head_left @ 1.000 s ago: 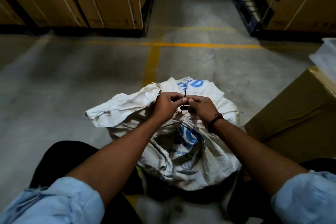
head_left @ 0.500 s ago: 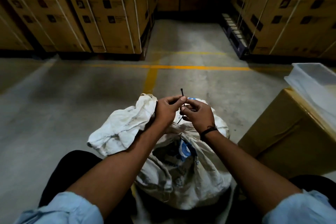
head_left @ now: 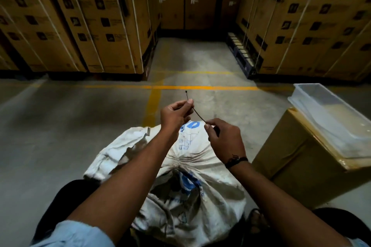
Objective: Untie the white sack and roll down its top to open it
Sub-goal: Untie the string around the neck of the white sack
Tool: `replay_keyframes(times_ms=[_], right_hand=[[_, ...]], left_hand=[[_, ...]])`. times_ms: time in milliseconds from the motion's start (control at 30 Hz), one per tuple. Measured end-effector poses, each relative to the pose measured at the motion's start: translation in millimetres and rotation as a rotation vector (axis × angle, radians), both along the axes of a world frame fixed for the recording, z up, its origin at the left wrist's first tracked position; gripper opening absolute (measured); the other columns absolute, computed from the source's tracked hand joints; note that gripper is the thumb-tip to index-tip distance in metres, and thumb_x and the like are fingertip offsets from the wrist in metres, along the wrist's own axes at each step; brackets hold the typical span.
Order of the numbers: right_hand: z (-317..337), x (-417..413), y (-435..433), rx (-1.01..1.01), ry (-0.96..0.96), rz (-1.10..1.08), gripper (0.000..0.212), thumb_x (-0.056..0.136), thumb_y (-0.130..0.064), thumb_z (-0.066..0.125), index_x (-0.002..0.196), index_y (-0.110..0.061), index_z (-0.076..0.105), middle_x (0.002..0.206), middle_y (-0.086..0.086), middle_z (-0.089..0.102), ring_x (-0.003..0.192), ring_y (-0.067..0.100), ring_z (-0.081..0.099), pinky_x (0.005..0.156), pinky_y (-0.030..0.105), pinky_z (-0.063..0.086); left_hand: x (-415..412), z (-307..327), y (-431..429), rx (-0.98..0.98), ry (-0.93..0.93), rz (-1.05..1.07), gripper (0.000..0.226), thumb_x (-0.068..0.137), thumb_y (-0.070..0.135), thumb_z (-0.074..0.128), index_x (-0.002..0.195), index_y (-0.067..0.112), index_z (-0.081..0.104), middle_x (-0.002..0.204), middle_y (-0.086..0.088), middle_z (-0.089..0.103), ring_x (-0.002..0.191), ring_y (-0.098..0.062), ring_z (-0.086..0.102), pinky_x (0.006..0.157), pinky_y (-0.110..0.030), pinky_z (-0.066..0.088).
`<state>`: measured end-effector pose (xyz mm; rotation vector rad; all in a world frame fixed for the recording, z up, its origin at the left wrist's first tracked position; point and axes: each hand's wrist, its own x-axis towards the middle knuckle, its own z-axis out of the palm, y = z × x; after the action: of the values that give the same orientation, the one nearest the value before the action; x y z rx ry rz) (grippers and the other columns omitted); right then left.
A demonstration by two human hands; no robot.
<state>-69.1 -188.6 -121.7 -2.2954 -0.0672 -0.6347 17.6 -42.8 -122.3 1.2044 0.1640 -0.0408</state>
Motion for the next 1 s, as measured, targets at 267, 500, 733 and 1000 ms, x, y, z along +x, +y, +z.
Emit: replay_keyframes(times_ms=[267, 500, 733, 1000], right_hand=[[33, 2, -85, -0.257, 0.217, -0.041, 0.015, 0.094, -0.028, 0.05, 0.096, -0.022, 0.064, 0.076, 0.003, 0.069, 0.072, 0.028, 0.064, 0.065, 0.043, 0.055], [70, -12, -215, -0.116, 0.07, -0.453, 0.011, 0.088, -0.03, 0.066, 0.087, -0.021, 0.072, 0.079, 0.002, 0.072, 0.077, 0.023, 0.066, 0.068, 0.034, 0.055], [65, -24, -302, -0.128, -0.029, -0.833, 0.01, 0.085, -0.03, 0.071, 0.087, -0.022, 0.077, 0.083, -0.001, 0.073, 0.075, 0.019, 0.063, 0.07, 0.033, 0.055], [46, -9, -343, -0.236, 0.173, -1.062, 0.016, 0.087, -0.033, 0.068, 0.095, -0.023, 0.078, 0.091, 0.002, 0.071, 0.097, 0.024, 0.051, 0.087, 0.04, 0.039]], left_hand=[[25, 44, -79, 0.062, -0.043, -0.069, 0.012, 0.085, 0.022, 0.081, 0.086, 0.015, 0.071, 0.081, -0.006, 0.073, 0.07, -0.013, 0.069, 0.06, -0.022, 0.053], [62, 94, -213, 0.321, -0.139, -0.298, 0.016, 0.083, 0.029, 0.081, 0.089, 0.017, 0.072, 0.09, -0.004, 0.076, 0.071, -0.009, 0.069, 0.062, -0.023, 0.049], [84, 100, -372, 0.604, -0.335, -0.365, 0.02, 0.075, 0.032, 0.088, 0.076, 0.019, 0.073, 0.091, -0.002, 0.077, 0.087, -0.016, 0.071, 0.076, -0.028, 0.056], [93, 37, -462, 1.419, -0.419, -0.382, 0.046, 0.069, 0.059, 0.082, 0.102, 0.028, 0.076, 0.125, -0.005, 0.059, 0.122, -0.033, 0.041, 0.098, -0.044, 0.043]])
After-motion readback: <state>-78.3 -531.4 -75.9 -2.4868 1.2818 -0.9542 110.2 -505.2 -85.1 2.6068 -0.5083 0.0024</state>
